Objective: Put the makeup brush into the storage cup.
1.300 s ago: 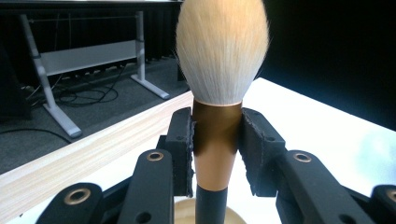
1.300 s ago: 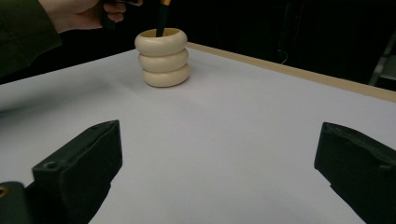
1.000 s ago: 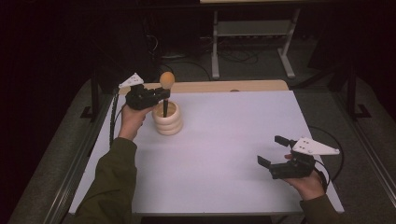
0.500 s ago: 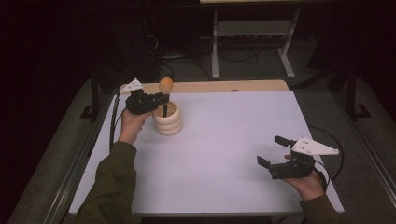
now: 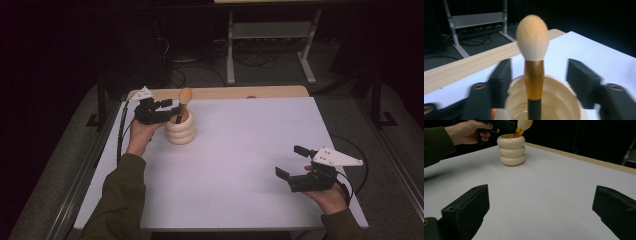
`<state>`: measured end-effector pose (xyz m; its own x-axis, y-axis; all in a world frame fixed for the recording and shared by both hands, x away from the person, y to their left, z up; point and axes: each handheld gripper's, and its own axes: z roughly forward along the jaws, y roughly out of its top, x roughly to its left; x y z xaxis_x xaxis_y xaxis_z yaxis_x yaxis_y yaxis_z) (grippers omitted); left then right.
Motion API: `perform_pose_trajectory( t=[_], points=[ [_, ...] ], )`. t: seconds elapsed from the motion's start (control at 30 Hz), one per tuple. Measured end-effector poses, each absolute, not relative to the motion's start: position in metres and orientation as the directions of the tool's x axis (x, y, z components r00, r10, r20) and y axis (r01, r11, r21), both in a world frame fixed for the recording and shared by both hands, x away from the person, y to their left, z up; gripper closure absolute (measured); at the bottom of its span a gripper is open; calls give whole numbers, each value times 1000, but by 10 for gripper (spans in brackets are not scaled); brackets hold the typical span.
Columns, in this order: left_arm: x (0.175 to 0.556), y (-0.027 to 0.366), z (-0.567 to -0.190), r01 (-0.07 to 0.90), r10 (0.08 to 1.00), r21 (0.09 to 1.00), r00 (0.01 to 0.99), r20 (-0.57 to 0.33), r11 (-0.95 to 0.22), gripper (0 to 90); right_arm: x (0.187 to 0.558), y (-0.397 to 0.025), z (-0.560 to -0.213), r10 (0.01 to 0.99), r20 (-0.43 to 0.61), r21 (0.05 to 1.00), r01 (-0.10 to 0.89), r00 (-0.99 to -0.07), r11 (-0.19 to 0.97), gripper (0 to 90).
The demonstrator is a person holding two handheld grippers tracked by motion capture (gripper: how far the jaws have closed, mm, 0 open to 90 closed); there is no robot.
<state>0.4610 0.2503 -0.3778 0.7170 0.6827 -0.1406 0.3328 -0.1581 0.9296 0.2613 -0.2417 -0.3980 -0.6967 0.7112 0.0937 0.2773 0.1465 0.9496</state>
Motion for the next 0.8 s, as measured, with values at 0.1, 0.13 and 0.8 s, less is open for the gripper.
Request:
perform_pose_trajectory(
  t=[0.1,0.13,0.8],
  points=[
    [460,250,-378,334,694,926,709,-126,-174,164,261,-242,-398,711,93,950,277,-697,146,3],
    [460,251,-378,336,694,925,709,-125,-176,164,261,-242,-398,711,93,950,277,-697,146,3],
    [440,261,-366,325,681,931,721,-131,-165,30,260,-242,-397,713,88,952,269,-696,146,3]
  ],
)
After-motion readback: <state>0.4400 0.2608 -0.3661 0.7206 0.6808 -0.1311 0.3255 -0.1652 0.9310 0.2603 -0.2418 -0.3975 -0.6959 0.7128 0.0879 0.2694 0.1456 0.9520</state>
